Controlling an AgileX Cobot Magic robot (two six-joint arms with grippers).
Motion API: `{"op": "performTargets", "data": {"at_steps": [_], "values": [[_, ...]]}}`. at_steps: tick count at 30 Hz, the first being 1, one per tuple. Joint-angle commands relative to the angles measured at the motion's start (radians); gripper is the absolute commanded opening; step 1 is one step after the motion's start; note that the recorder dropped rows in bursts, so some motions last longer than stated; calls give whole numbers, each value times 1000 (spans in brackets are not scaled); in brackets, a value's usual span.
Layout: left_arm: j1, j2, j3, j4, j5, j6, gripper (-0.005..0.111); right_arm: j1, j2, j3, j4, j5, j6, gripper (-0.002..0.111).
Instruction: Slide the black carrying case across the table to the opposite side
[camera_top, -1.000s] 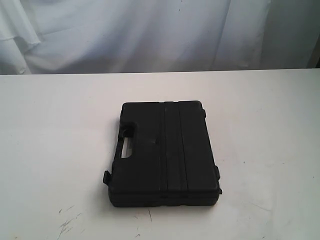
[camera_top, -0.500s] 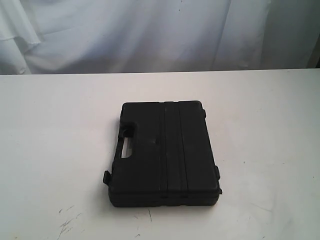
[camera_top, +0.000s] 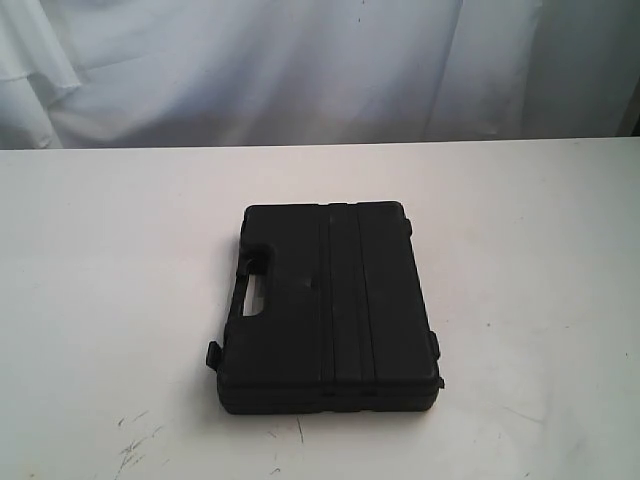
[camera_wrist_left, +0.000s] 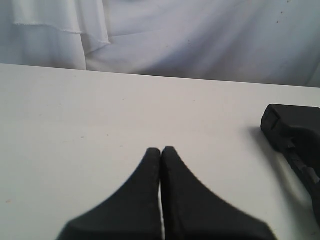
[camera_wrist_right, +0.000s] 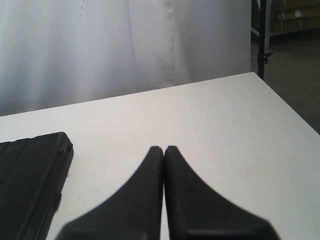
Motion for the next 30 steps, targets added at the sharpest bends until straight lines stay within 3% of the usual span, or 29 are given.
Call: {"op": "performTargets", "data": {"at_steps": [1, 9, 30], "values": [[2, -4, 5, -4, -13, -3, 0, -8, -56, 34, 45, -8, -65, 0], [2, -4, 5, -4, -13, -3, 0, -8, -70, 146, 37, -33, -29, 0], [2, -4, 5, -4, -13, -1, 0, -8, -87, 146, 25, 8, -69, 0]]}}
